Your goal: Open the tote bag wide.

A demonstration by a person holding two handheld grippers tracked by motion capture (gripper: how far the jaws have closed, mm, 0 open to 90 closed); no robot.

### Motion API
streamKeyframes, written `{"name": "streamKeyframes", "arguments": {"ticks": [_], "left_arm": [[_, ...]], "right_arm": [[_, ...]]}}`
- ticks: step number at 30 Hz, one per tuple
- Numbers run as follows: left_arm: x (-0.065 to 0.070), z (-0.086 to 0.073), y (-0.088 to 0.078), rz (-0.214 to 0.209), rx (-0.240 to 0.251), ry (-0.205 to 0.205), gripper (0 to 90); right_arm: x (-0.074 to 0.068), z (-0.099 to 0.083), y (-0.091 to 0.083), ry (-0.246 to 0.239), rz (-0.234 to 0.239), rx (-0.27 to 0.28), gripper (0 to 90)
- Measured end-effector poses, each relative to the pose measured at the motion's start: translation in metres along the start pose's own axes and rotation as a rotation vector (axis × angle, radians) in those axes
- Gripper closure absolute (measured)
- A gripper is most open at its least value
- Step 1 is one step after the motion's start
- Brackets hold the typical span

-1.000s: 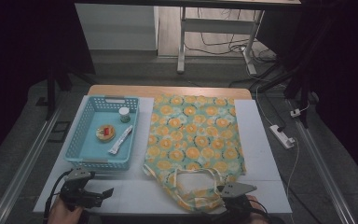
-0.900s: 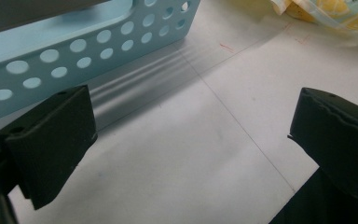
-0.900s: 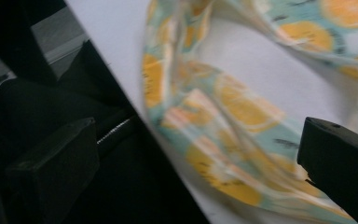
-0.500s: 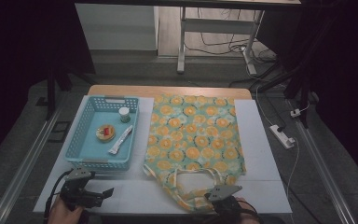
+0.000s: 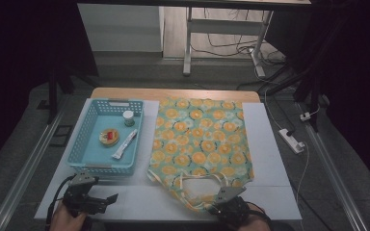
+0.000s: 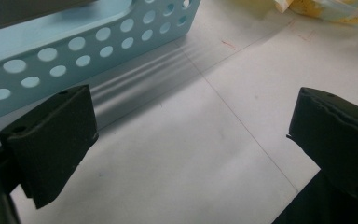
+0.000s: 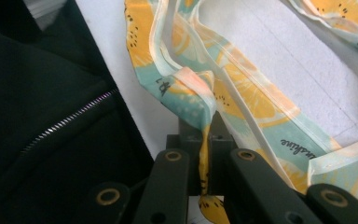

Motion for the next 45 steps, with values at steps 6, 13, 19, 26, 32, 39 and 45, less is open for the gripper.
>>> {"name": "streamKeyframes", "arguments": {"ticks": [6, 13, 19, 26, 32, 39, 45], "left_arm": [[0.0, 0.0, 0.0, -0.001, -0.001, -0.001, 1.3], [-0.001, 0.0, 0.0, -0.002, -0.001, -0.003, 1.4], [-0.001, 0.001, 0.001, -0.003, -0.001, -0.004, 1.5], [-0.001, 0.001, 0.001, -0.006, -0.003, -0.004, 1.6], [-0.002, 0.001, 0.001, -0.008, -0.005, -0.007, 1.6], [-0.002, 0.001, 0.002, -0.009, -0.001, -0.012, 1.6], [-0.003, 0.002, 0.002, -0.011, -0.001, -0.014, 1.7]], "right_arm": [[0.002, 0.011, -0.012, 0.025, 0.043, 0.047, 89.5], [0.003, 0.023, -0.024, 0.024, 0.089, 0.072, 89.5], [0.015, 0.03, -0.028, 0.034, 0.08, 0.095, 89.5], [0.044, 0.045, -0.028, 0.054, 0.032, 0.124, 89.6], [0.067, 0.058, -0.026, 0.064, 0.009, 0.135, 89.5], [0.087, 0.073, -0.025, 0.075, -0.006, 0.151, 89.6], [0.114, 0.088, -0.019, 0.099, -0.027, 0.163, 89.6]]}}
Point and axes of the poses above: each handheld gripper's, and its own axes: y roughly forward along the jaws, z roughly out of its top, x roughly to its right, the point moved 3 cm from there along y, roughly forward along the jaws, and after that the axes turned 1 degree about y, right-handed, at the moved point
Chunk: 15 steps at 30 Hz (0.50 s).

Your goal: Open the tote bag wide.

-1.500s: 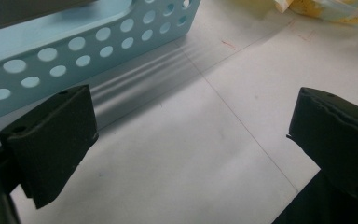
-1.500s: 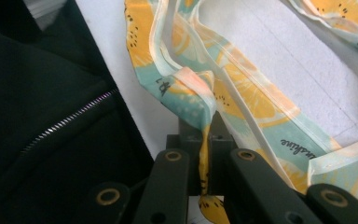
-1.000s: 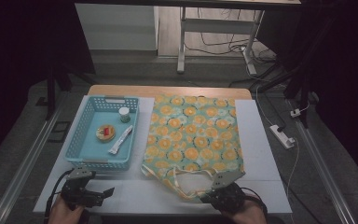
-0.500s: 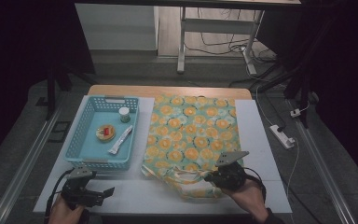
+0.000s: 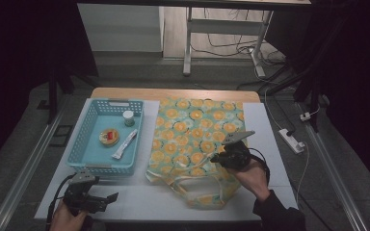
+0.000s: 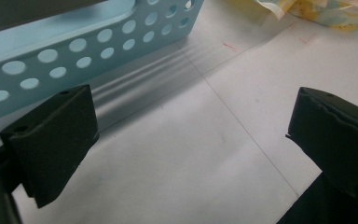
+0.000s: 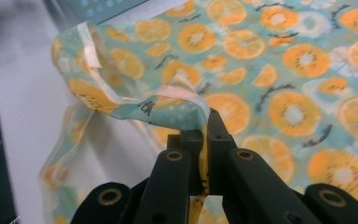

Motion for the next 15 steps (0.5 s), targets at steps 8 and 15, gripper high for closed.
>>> {"name": "streamKeyframes", "arguments": {"ticks": [8, 15], "left_arm": [[-0.001, 0.0, 0.0, -0.001, 0.002, -0.009, 1.7], [-0.001, 0.0, 0.0, -0.002, -0.001, -0.01, 1.8]], "right_arm": [[0.029, 0.017, 0.008, 0.029, -0.038, 0.026, 89.6], [0.048, 0.03, 0.017, 0.042, -0.066, 0.038, 89.7]]}}
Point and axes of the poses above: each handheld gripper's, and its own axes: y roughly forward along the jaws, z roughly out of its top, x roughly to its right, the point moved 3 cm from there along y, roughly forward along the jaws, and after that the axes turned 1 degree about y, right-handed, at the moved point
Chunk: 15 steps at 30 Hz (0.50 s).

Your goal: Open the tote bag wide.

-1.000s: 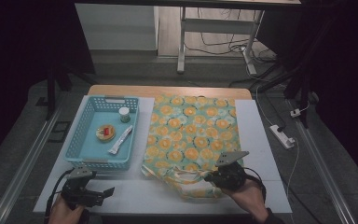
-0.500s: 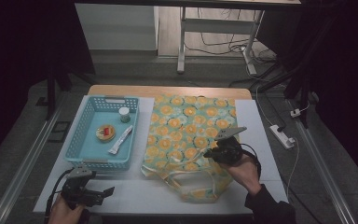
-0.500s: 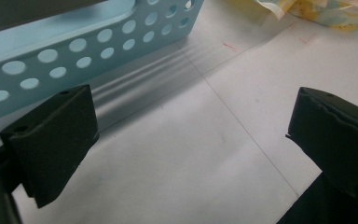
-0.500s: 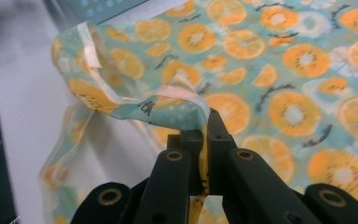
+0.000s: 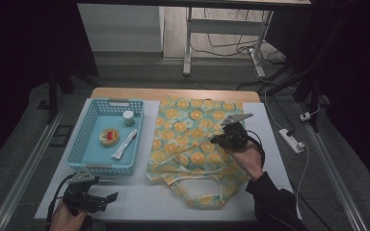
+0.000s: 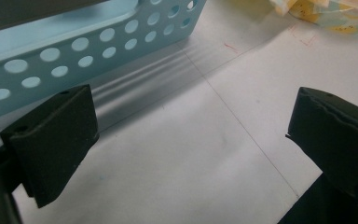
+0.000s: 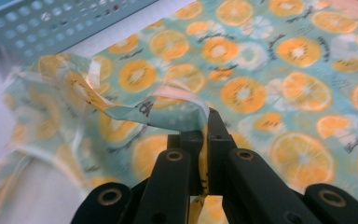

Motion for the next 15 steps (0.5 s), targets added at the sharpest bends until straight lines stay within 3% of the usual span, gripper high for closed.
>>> {"name": "streamKeyframes", "arguments": {"ticks": [15], "left_arm": [[-0.002, 0.0, 0.0, -0.004, 0.006, -0.014, 1.8]], "right_arm": [[0.04, 0.016, 0.039, 0.031, -0.063, -0.019, 89.7]]}}
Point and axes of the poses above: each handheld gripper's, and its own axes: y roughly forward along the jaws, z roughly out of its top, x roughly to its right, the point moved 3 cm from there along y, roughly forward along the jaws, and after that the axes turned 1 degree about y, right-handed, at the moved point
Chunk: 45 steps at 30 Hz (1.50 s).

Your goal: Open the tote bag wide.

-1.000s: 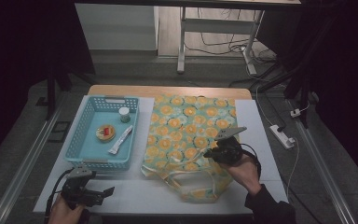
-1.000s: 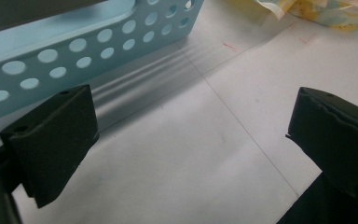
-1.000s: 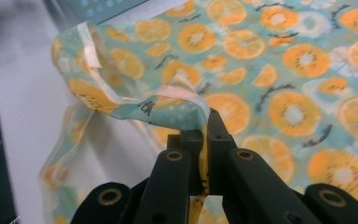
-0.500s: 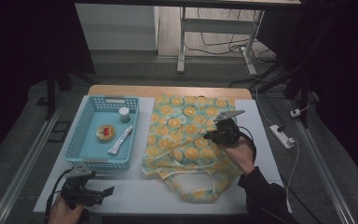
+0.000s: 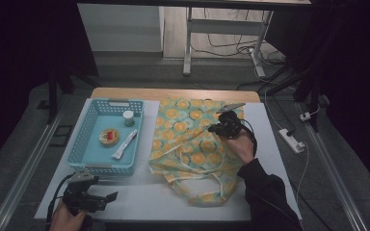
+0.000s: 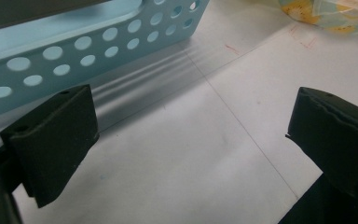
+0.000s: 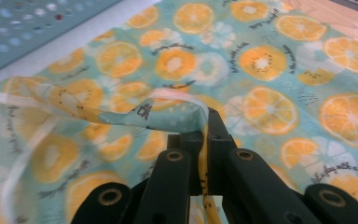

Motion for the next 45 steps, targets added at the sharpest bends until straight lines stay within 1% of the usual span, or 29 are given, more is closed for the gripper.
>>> {"name": "streamKeyframes", "arguments": {"ticks": [4, 7, 8, 9, 10, 13, 14, 15, 16, 17, 18, 19, 22, 25, 26, 27, 29, 30, 31, 32, 34, 35, 38, 39, 41, 44, 45], "left_arm": [[0.0, 0.0, 0.0, -0.001, 0.0, -0.003, 1.8], [0.0, 0.0, 0.0, -0.001, -0.001, -0.005, 1.9], [0.0, 0.0, 0.0, -0.002, -0.001, -0.005, 1.9], [0.0, 0.0, 0.0, -0.001, -0.001, -0.007, 1.9], [-0.001, 0.0, 0.0, -0.001, 0.0, -0.007, 1.9], [-0.001, 0.0, 0.0, -0.001, 0.0, -0.008, 2.0], [-0.001, 0.0, 0.0, -0.002, -0.001, -0.008, 2.1], [-0.001, 0.0, 0.0, -0.001, -0.001, -0.009, 2.1], [-0.001, 0.0, 0.0, -0.001, -0.001, -0.009, 2.1], [-0.001, 0.0, 0.0, -0.001, -0.001, -0.009, 2.1], [-0.001, 0.0, 0.0, -0.001, -0.001, -0.009, 2.2], [-0.001, 0.0, 0.0, -0.001, -0.002, -0.009, 2.2], [0.0, 0.0, 0.0, 0.0, -0.004, -0.006, 2.3], [0.0, 0.0, 0.0, 0.001, -0.004, -0.004, 2.3], [0.0, 0.0, 0.0, 0.001, -0.003, -0.004, 2.3], [0.0, 0.0, 0.0, 0.001, -0.003, -0.003, 2.3], [0.0, 0.0, 0.0, 0.002, -0.001, -0.003, 2.4], [0.0, 0.0, 0.0, 0.003, -0.001, -0.003, 2.4], [0.0, 0.0, 0.0, 0.003, -0.001, -0.003, 2.4], [0.0, 0.0, 0.0, 0.003, -0.001, -0.003, 2.4], [0.0, 0.0, 0.0, 0.003, -0.001, -0.003, 2.4], [0.0, 0.0, 0.0, 0.004, -0.001, -0.003, 2.5], [0.0, 0.0, 0.0, 0.003, 0.0, -0.003, 2.5], [0.0, 0.0, 0.0, 0.003, 0.001, -0.003, 2.4], [0.0, 0.0, 0.0, 0.002, 0.001, -0.003, 2.4], [0.0, 0.0, -0.001, 0.002, 0.003, -0.001, 2.5], [0.0, 0.0, -0.001, 0.002, 0.005, 0.0, 2.5]], "right_arm": [[0.01, 0.002, 0.008, 0.014, -0.014, 0.0, 89.7], [0.019, 0.003, 0.014, 0.03, -0.029, 0.0, 89.7], [0.024, 0.002, 0.018, 0.041, -0.039, -0.003, 89.7], [0.024, 0.002, 0.018, 0.041, -0.039, -0.003, 89.7], [0.029, 0.0, 0.023, 0.046, -0.055, -0.011, 89.7], [0.033, -0.003, 0.028, 0.056, -0.061, -0.023, 89.6], [0.036, -0.006, 0.033, 0.055, -0.068, -0.041, 89.6], [0.036, -0.006, 0.033, 0.055, -0.068, -0.041, 89.6], [0.037, -0.01, 0.037, 0.052, -0.074, -0.062, 89.5], [0.037, -0.01, 0.037, 0.052, -0.074, -0.062, 89.5], [0.038, -0.015, 0.042, 0.06, -0.074, -0.08, 89.4], [0.038, -0.015, 0.042, 0.06, -0.074, -0.08, 89.4], [0.04, -0.02, 0.047, 0.062, -0.078, -0.105, 87.9], [0.04, -0.024, 0.049, 0.066, -0.067, -0.117, 79.8], [0.039, -0.024, 0.047, 0.072, -0.069, -0.113, 71.0], [0.039, -0.024, 0.047, 0.072, -0.069, -0.113, 71.0], [0.038, -0.022, 0.042, 0.083, -0.068, -0.105, 62.5], [0.037, -0.021, 0.038, 0.087, -0.063, -0.093, 58.3], [0.035, -0.019, 0.032, 0.09, -0.061, -0.081, 51.9], [0.035, -0.019, 0.032, 0.09, -0.061, -0.081, 51.9], [0.033, -0.018, 0.026, 0.086, -0.065, -0.063, 46.1], [0.032, -0.018, 0.023, 0.086, -0.059, -0.056, 42.8], [0.027, -0.016, 0.015, 0.097, -0.032, -0.049, 32.8], [0.025, -0.016, 0.013, 0.096, -0.027, -0.053, 27.6], [0.019, -0.016, 0.009, 0.081, -0.032, -0.054, 20.2], [0.011, -0.016, 0.004, 0.073, -0.04, -0.053, 6.6], [0.007, -0.016, 0.003, 0.063, -0.044, -0.05, 2.5]]}}
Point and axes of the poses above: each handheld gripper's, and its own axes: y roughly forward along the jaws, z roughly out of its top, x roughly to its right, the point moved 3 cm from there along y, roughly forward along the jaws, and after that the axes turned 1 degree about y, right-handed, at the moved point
